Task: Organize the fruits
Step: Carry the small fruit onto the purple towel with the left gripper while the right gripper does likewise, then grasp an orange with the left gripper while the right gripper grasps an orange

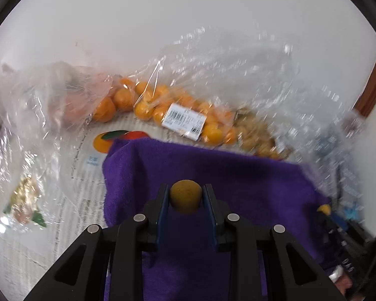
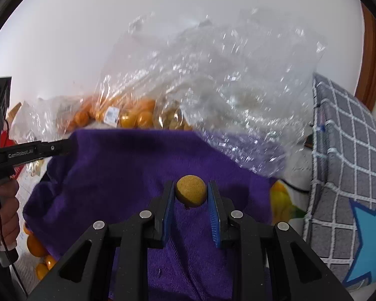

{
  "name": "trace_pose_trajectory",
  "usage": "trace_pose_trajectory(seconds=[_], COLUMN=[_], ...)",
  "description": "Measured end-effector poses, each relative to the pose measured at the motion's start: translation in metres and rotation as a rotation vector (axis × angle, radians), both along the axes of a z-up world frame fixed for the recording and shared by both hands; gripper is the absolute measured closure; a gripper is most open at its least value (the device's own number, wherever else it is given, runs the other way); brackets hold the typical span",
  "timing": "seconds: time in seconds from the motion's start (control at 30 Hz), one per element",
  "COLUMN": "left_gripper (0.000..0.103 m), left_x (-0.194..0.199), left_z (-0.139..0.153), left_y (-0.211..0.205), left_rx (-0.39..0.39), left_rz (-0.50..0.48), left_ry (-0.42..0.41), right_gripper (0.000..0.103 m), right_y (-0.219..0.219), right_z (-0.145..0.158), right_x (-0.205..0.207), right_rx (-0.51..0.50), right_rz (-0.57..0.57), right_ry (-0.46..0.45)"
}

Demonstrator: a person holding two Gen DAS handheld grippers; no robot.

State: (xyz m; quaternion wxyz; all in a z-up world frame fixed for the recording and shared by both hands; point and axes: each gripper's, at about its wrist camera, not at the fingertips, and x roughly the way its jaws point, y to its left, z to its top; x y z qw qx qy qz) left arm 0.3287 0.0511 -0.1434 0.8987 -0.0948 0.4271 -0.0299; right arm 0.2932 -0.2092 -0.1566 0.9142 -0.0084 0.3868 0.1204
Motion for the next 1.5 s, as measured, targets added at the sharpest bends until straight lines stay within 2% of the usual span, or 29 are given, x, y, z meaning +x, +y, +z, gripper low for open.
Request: trace_pose_trajectory(seconds=[0.1,0.2,0.4,0.43,0.5,0.53,0.6,0.7,0.87,1.07,1.27,1.33,1.5], left_gripper=[0.077,0.077,0.077,0.077,0.077,0.077,0.068,0.057,0.055,0.055,0.055,0.055,0.055], left_x=[0.003,0.005,0.006,0.006,0.007,0.006,0.004,-0.002,-0.016,-0.032,-0.075,-0.099,-0.152], left_z=[-0.007,-0.010,-0.017,-0.018,-0.020,-0.021,-0.020,-0.010,0.015,0.045,0.074,0.068,0.044], left_y=[0.001,-0.001,-0.001,-0.002,-0.005,-0.006,-0.009,-0.010,-0.008,0.003,0.008,0.017,0.045], left_rx=[-0.029,0.021,0.026,0.033,0.038,0.040,0.047,0.074,0.156,0.122,0.114,0.090,0.101], left_rz=[-0.013,-0.010,-0.018,-0.021,-0.028,-0.037,-0.057,-0.056,-0.017,-0.006,-0.006,-0.004,0.031], left_ry=[0.036,0.053,0.085,0.088,0.095,0.097,0.099,0.071,-0.027,-0.099,-0.189,-0.188,-0.146], right_gripper=[0.077,0.077,0.076,0.072,0.050,0.046,0.037,0.037,0.037,0.037,0.037,0.037,0.038], right_y=[0.003,0.004,0.005,0.005,0.004,0.003,0.001,0.008,0.023,0.021,0.023,0.023,0.031], right_z=[-0.009,-0.019,-0.034,-0.034,-0.032,-0.030,-0.026,-0.020,0.000,0.010,0.009,0.005,-0.018], right_x=[0.002,0.006,0.009,0.009,0.007,0.005,-0.001,-0.010,-0.038,-0.095,-0.132,-0.144,-0.159], right_rx=[-0.017,-0.038,-0.007,0.000,0.019,0.033,0.046,0.017,-0.085,-0.089,-0.050,-0.014,0.021], right_rz=[0.007,0.001,0.017,0.024,0.028,0.029,0.042,0.085,0.048,-0.049,0.001,0.044,0.113], right_ry=[0.020,0.050,0.088,0.089,0.076,0.063,0.050,0.038,-0.067,-0.111,-0.042,-0.011,0.055])
